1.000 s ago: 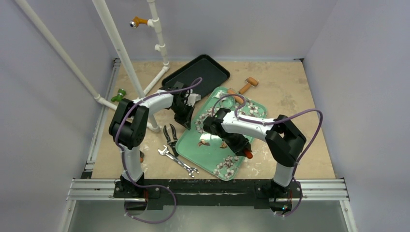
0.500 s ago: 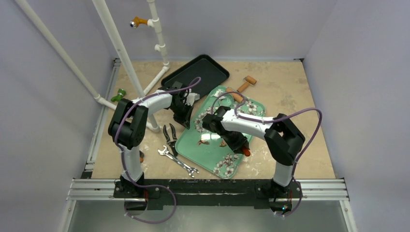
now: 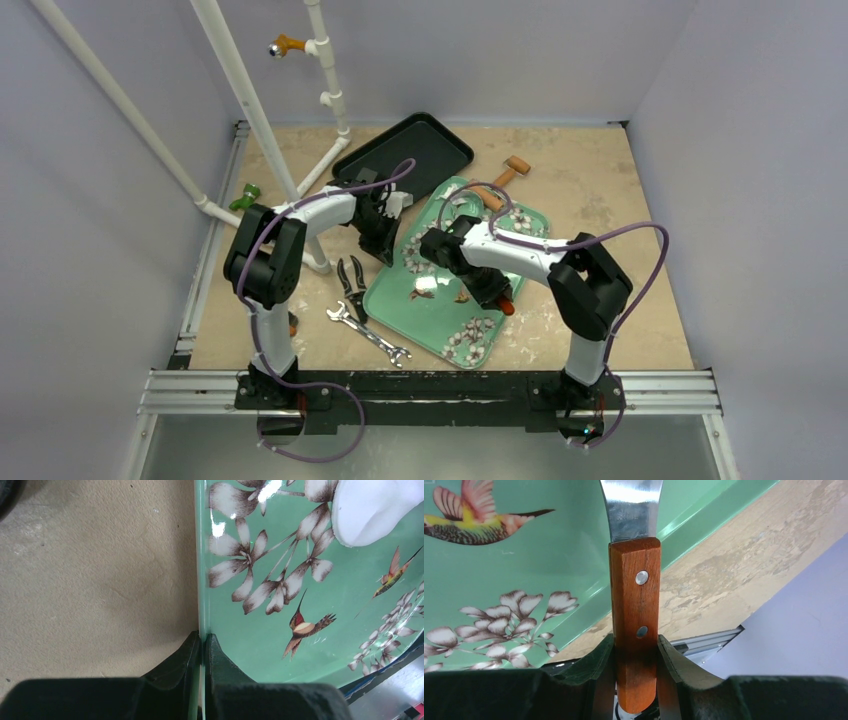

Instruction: Roll out the dumpling wrappers from the dough

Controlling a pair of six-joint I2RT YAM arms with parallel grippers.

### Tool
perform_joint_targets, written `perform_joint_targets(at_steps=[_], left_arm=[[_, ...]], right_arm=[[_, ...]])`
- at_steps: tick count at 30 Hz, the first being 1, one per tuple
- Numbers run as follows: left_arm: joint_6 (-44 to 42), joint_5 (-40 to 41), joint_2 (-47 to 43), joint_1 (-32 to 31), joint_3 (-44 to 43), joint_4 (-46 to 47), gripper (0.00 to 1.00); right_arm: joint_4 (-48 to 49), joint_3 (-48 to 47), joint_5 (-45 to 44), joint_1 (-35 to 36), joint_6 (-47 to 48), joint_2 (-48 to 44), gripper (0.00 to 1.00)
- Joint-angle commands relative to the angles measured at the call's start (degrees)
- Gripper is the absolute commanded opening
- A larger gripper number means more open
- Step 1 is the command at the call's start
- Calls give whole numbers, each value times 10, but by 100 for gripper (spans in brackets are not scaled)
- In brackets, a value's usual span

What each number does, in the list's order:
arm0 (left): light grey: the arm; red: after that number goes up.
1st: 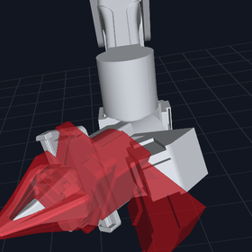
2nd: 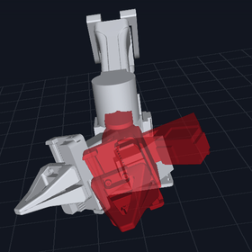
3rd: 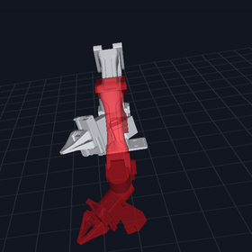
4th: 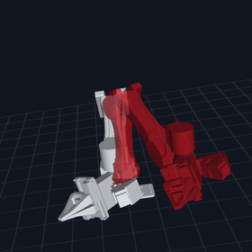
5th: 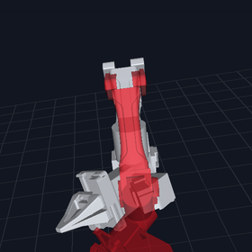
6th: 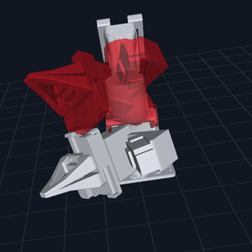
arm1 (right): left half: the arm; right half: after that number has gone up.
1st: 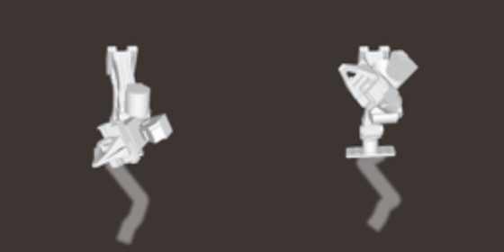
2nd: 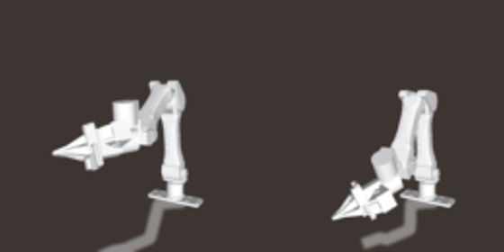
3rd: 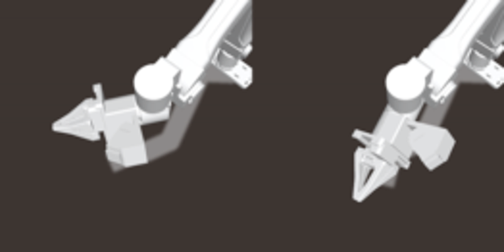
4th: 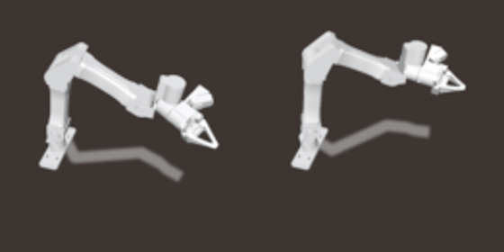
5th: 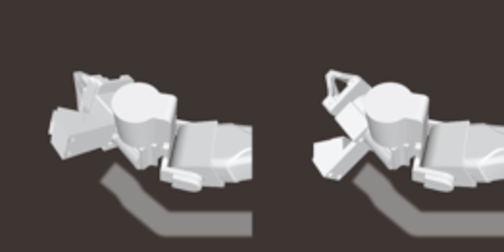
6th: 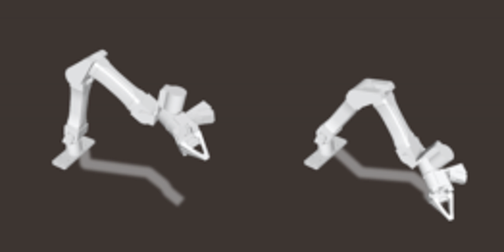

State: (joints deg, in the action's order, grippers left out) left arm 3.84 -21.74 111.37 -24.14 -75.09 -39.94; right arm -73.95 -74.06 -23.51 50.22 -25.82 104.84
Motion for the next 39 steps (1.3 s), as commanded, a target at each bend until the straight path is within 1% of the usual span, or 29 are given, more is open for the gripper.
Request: perform_joint_targets(at_steps=[1,9,16,19,23,26,30,32,39], left_arm=[[5,-24,-35,-2,1,-9,0],[6,-23,-34,-2,-2,-10,0],[6,-26,-33,-1,-2,-10,0],[7,-27,-33,-1,-2,-10,0],[7,-28,-34,-1,-3,-10,0],[8,-28,-33,-1,-4,-9,0],[9,-29,-32,-1,-5,-9,0],[9,-30,-31,-1,-5,-9,0],[10,-30,-30,0,-5,-10,0]], right_arm=[[56,-10,-41,-5,-4,-4,0],[44,15,-11,17,-8,-15,0],[11,28,5,18,-27,-19,0],[-7,44,7,20,-20,-6,0],[-27,41,-4,27,-11,-13,0],[-11,35,10,35,4,-10,0],[-9,33,22,40,2,21,0],[5,23,27,42,1,17,0],[15,1,20,49,2,27,0]])
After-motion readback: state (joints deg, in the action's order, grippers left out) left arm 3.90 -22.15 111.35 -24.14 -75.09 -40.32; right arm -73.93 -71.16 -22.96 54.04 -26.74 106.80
